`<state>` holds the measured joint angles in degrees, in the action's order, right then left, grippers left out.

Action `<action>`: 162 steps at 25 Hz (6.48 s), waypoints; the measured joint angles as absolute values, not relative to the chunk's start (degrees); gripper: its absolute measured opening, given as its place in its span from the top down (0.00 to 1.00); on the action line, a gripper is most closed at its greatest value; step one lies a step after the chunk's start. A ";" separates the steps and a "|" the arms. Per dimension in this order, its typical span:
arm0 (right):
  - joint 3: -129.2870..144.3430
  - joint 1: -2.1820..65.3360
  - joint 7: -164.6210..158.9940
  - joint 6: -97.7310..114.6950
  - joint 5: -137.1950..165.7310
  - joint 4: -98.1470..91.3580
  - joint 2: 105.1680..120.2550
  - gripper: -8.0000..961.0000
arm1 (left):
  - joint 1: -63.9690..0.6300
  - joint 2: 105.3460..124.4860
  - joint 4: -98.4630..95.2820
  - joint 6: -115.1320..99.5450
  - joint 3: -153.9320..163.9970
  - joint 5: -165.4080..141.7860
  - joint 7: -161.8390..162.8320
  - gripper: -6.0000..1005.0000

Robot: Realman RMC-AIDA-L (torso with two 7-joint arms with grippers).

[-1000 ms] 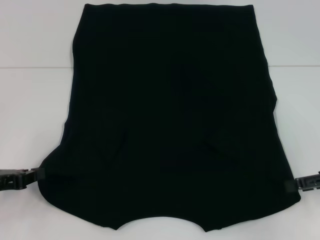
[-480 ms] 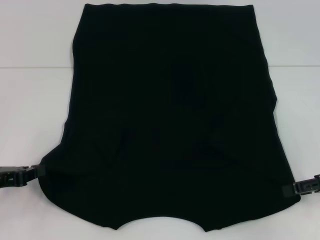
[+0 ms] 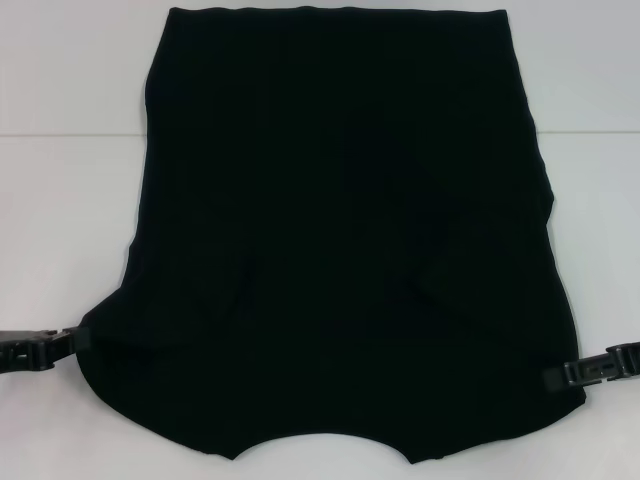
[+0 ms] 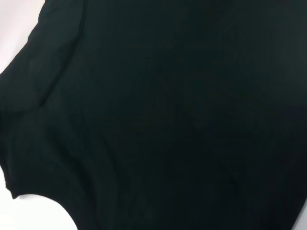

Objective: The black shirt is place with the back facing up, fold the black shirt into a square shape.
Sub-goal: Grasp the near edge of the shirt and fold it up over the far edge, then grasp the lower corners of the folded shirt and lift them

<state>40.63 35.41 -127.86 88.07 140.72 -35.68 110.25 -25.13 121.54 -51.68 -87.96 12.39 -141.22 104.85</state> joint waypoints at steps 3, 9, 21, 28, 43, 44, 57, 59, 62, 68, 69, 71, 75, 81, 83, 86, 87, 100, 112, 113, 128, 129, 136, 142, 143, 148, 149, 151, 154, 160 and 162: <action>40.68 35.67 -127.92 88.07 140.72 -35.69 110.31 0.19 | -25.15 121.47 -51.68 -87.75 12.39 -141.22 104.85 0.97; 40.76 36.37 -128.20 87.94 141.07 -35.69 110.62 0.20 | -25.33 121.29 -51.25 -87.27 12.39 -141.22 104.85 0.97; 40.78 37.66 -130.17 86.48 145.51 -35.93 111.28 0.40 | -25.67 121.11 -50.84 -86.68 12.55 -141.22 104.85 0.97; 40.70 37.60 -130.24 86.24 145.84 -35.97 111.39 0.72 | -25.97 121.03 -50.44 -86.65 12.42 -141.22 104.85 0.97; 29.99 32.44 -120.41 91.65 145.37 -36.39 110.25 0.94 | -24.08 121.42 -50.70 -95.48 12.17 -139.92 107.04 0.97; 28.94 31.64 -119.32 92.28 145.37 -36.43 110.04 0.93 | -23.71 121.47 -50.72 -96.40 11.93 -139.77 107.07 0.97; 18.88 21.03 -106.14 101.46 145.43 -37.21 106.00 0.91 | -17.34 122.61 -50.81 -111.25 9.15 -140.21 103.65 0.97; 17.20 19.28 -104.33 103.11 145.58 -37.25 105.34 0.90 | -16.89 122.79 -50.74 -111.76 9.14 -140.21 103.45 0.97; 15.59 17.54 -103.17 104.33 145.67 -37.30 104.75 0.90 | -15.65 123.31 -50.42 -112.42 9.14 -140.20 103.32 0.97; 14.45 18.49 -102.39 104.37 145.39 -37.31 104.61 0.89 | -16.97 123.30 -48.95 -112.71 9.14 -139.40 103.94 0.97; 13.83 19.36 -102.51 104.14 145.34 -37.31 104.67 0.89 | -17.70 123.11 -48.48 -112.61 9.13 -139.02 104.19 0.97; 12.01 21.43 -102.81 103.65 145.29 -37.32 104.86 0.88 | -20.00 122.47 -47.33 -111.95 9.12 -137.97 104.98 0.96; 8.55 26.31 -104.63 100.61 145.23 -37.67 105.23 0.87 | -26.35 120.11 -42.91 -108.18 9.14 -135.42 107.16 0.95; 9.77 34.51 -108.50 91.36 145.33 -37.23 105.96 0.86 | -35.45 116.39 -34.05 -97.19 9.09 -132.25 108.43 0.93; 10.65 37.24 -109.44 87.90 145.28 -37.01 106.18 0.86 | -37.80 115.69 -32.47 -92.88 9.13 -131.31 108.44 0.93; 12.85 40.68 -111.03 81.59 145.25 -35.83 106.36 0.85 | -41.53 114.82 -30.33 -85.94 9.30 -130.85 108.47 0.92; 14.01 41.88 -111.54 78.86 145.25 -35.10 106.39 0.85 | -42.33 114.69 -29.76 -83.93 9.37 -130.78 108.43 0.92; 22.58 54.39 -114.41 46.48 144.59 -25.28 107.39 0.83 | -52.50 115.03 -23.12 -57.80 10.49 -129.98 105.74 0.88; 22.92 55.03 -113.75 38.88 142.66 -20.75 108.08 0.80 | -55.22 115.71 -20.54 -46.25 10.84 -129.79 101.88 0.84; 22.93 54.93 -113.31 38.36 142.34 -20.09 108.22 0.80 | -55.08 116.03 -20.49 -45.60 10.84 -129.79 101.42 0.84; 24.41 54.23 -111.80 35.74 141.58 -20.46 110.69 0.77 | -53.77 118.22 -19.81 -40.40 12.66 -129.64 99.06 0.77; 24.87 54.17 -111.94 35.73 141.58 -21.20 110.85 0.77 | -53.73 118.22 -20.19 -40.35 12.85 -129.64 99.15 0.74; 26.04 53.38 -113.16 39.76 141.69 -27.93 111.70 0.51 | -52.82 117.95 -24.69 -42.97 14.08 -129.73 100.39 0.51; 25.65 50.33 -118.40 55.13 141.05 -35.42 110.58 0.29 | -46.42 118.43 -34.81 -59.00 17.15 -129.18 106.32 0.26; 25.64 49.44 -118.91 58.20 140.14 -36.68 110.46 0.28 | -45.10 118.46 -35.82 -62.51 17.61 -129.16 106.36 0.23; 25.95 45.75 -119.27 66.00 136.31 -38.03 109.96 0.25 | -39.76 118.82 -38.73 -71.36 22.90 -129.80 105.96 0.15; 25.95 45.29 -119.26 66.65 136.09 -37.94 109.98 0.25 | -38.47 119.28 -39.72 -71.91 24.88 -130.35 106.05 0.14; 25.94 44.46 -119.18 67.06 135.74 -37.91 110.36 0.25 | -36.80 120.01 -41.22 -72.17 27.32 -131.53 106.29 0.13; 25.93 43.93 -118.96 66.91 135.60 -37.94 110.83 0.25 | -35.17 120.85 -42.93 -73.00 29.54 -134.02 106.10 0.12; 25.92 44.07 -118.94 66.63 135.56 -37.82 111.01 0.25 | -34.24 121.93 -44.19 -72.38 33.10 -135.92 103.52 0.12; 25.95 44.27 -118.99 66.45 135.54 -37.82 111.07 0.25 | -34.52 122.27 -43.85 -70.83 34.54 -135.93 102.23 0.12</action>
<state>25.95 44.27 -118.99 66.45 135.54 -37.82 111.07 -34.52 122.27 -43.85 -70.83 34.54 -135.92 102.23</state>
